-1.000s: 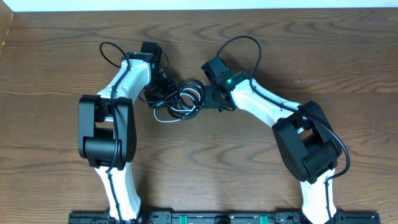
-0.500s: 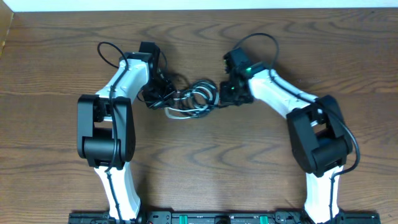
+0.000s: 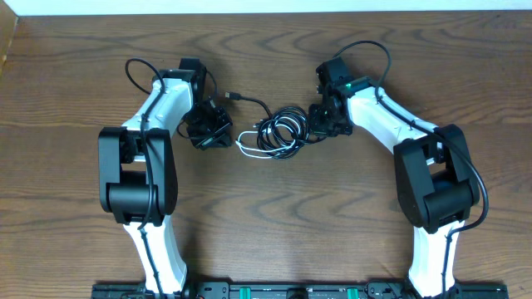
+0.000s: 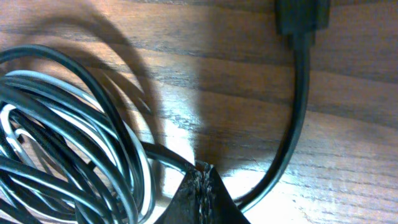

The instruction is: Untangle cables

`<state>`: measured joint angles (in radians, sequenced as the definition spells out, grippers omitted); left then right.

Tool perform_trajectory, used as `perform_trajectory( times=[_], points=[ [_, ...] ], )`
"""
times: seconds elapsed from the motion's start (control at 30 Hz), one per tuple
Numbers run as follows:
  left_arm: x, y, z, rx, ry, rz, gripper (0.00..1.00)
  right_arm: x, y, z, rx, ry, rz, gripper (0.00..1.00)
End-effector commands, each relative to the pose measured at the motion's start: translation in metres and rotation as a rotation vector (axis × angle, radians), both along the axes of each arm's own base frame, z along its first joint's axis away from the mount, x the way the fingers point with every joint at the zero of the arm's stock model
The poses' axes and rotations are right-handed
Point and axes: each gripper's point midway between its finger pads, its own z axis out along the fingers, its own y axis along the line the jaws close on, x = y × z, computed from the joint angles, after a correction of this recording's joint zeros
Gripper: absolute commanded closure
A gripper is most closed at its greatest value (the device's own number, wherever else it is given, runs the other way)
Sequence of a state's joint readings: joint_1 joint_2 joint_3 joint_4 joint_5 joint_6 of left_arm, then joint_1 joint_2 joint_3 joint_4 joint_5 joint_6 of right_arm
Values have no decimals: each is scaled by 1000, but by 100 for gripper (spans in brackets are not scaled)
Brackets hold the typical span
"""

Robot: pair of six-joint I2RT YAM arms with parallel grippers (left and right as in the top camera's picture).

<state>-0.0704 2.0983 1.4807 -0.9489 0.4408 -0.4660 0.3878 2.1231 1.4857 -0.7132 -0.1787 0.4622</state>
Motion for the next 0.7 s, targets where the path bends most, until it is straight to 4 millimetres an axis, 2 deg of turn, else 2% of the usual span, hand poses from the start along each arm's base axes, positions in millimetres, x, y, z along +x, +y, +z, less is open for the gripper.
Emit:
perform_trajectory(
  times=[0.0,0.07,0.13,0.23,0.33,0.57,0.67],
  points=[
    [3,-5,33,-74,-33,40,92,-6,2,-9,-35,6,29,99],
    [-1,-6,43,-72,-10,95,93,-10,10,-7,12,23,40,99],
    [-5,-9,49,-67,15,149,92,-15,27,-2,116,53,63,99],
    [-11,-14,50,-46,114,311,92,-21,58,13,304,85,110,99],
    [-14,-21,50,-33,163,399,92,-26,74,24,408,116,119,99],
    [-14,-45,49,-26,161,401,92,-30,80,25,427,156,69,99],
    [-16,-53,48,-9,162,404,92,-32,71,24,413,151,104,99]
  ],
)
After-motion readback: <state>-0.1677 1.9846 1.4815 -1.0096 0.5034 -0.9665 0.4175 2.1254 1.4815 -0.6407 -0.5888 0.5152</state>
